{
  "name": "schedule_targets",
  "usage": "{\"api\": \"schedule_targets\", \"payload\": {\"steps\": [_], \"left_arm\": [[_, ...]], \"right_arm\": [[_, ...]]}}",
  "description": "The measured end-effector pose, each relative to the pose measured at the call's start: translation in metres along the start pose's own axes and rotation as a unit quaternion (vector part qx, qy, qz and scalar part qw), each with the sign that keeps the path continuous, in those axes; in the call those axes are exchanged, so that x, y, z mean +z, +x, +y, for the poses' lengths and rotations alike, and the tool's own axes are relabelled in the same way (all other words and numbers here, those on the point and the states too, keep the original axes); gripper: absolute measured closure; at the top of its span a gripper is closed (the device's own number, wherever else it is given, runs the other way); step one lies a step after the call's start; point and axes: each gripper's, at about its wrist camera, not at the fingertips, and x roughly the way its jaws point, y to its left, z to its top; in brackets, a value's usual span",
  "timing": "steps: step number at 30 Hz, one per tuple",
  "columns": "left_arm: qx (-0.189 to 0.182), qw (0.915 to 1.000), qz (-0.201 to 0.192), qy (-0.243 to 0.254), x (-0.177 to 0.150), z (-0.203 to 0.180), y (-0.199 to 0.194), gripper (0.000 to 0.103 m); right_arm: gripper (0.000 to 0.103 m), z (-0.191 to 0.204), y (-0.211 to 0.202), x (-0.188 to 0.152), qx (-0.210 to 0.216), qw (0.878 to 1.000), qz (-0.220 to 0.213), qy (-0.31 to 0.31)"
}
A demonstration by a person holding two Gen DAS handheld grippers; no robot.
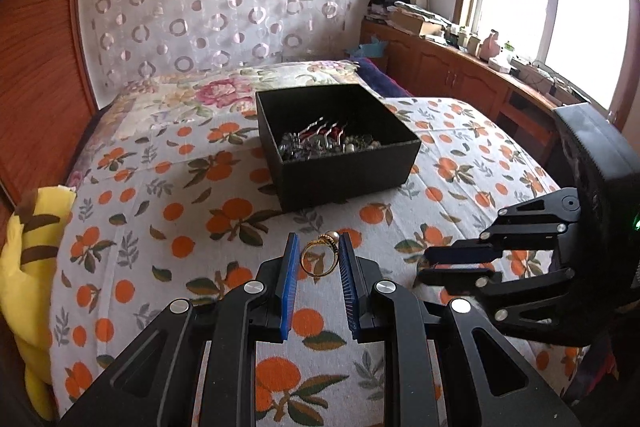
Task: Organize jewelry
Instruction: 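Lower the gold ring into the black box and open the left tool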
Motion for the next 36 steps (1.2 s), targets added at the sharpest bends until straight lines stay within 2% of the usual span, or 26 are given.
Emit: {"api": "schedule_targets", "payload": {"steps": [10,15,28,29,31,36], "left_arm": [[0.011,0.9997,-0.022,0.01,0.039,-0.004,0.008,0.084],[0.013,0.9996,-0.023,0.012,0.052,-0.007,0.018,0.084],[0.025,0.9996,-0.012,0.01,0.067,-0.001,0.041,0.084],[0.027,0.9995,-0.012,0.01,0.069,-0.001,0.043,0.084],[0.028,0.9995,-0.011,0.008,0.072,0.0,0.046,0.084],[0.03,0.9995,-0.011,-0.002,0.081,0.002,0.054,0.083]], "right_arm": [[0.086,-0.046,-0.038,0.041,-0.028,0.997,-0.062,0.035],[0.086,-0.071,-0.034,0.058,-0.041,0.995,-0.066,0.055],[0.085,-0.085,-0.009,0.083,-0.05,0.994,-0.064,0.066],[0.084,-0.085,-0.009,0.084,-0.052,0.994,-0.065,0.065],[0.072,-0.085,-0.011,0.084,-0.053,0.994,-0.068,0.066],[0.07,-0.088,-0.018,0.08,-0.059,0.993,-0.074,0.072]]}}
